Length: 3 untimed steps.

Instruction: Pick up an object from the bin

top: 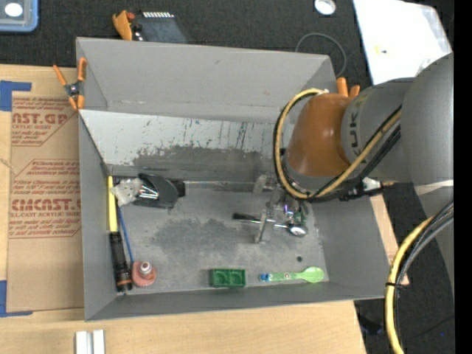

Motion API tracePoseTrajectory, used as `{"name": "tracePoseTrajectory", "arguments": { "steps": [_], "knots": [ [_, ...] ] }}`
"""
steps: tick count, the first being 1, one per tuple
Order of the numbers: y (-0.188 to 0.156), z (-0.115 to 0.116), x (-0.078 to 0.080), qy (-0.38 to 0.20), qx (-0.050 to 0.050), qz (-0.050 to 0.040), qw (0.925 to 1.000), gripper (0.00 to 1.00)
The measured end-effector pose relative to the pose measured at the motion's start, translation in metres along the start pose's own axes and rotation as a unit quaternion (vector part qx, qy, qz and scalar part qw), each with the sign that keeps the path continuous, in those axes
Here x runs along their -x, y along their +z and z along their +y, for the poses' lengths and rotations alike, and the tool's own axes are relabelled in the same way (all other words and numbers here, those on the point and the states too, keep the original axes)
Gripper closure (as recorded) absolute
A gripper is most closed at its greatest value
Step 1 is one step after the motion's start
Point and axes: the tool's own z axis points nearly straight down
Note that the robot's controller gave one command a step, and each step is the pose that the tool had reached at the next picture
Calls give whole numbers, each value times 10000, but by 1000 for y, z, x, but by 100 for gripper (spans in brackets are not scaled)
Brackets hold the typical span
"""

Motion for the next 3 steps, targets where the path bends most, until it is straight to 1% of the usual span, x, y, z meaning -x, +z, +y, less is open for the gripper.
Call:
{"name": "tracePoseTrajectory", "arguments": {
  "steps": [1,3],
  "knots": [
    [-6,-1,11,-795,-8,-13,9968,100],
    [-8,-1,11,-795,-7,-18,9968,100]
  ]
}}
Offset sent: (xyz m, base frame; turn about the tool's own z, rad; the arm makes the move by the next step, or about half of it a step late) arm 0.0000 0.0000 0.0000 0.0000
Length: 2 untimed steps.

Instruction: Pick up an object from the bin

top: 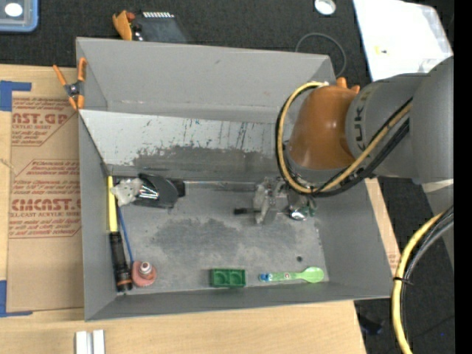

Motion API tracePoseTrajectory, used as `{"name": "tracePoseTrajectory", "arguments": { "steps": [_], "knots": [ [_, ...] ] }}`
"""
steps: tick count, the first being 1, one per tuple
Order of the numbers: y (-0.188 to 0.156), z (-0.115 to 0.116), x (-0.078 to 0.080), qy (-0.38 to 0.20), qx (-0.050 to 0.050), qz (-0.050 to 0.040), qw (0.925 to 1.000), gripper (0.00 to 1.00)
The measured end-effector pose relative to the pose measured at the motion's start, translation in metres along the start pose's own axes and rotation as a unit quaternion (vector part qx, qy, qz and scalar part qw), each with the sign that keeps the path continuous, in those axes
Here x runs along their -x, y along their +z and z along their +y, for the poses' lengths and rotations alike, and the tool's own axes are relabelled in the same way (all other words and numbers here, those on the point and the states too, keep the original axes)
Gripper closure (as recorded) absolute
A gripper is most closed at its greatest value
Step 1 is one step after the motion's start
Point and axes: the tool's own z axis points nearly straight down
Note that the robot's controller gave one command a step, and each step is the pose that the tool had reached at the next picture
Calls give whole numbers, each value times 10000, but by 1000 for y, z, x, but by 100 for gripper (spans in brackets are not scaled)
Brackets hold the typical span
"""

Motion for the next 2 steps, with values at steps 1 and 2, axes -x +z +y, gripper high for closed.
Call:
{"name": "tracePoseTrajectory", "arguments": {
  "steps": [1,2],
  "knots": [
    [-39,0,-2,-1,2,45,10000,100],
    [-66,0,0,-2,1,26,10000,100]
  ]
}}
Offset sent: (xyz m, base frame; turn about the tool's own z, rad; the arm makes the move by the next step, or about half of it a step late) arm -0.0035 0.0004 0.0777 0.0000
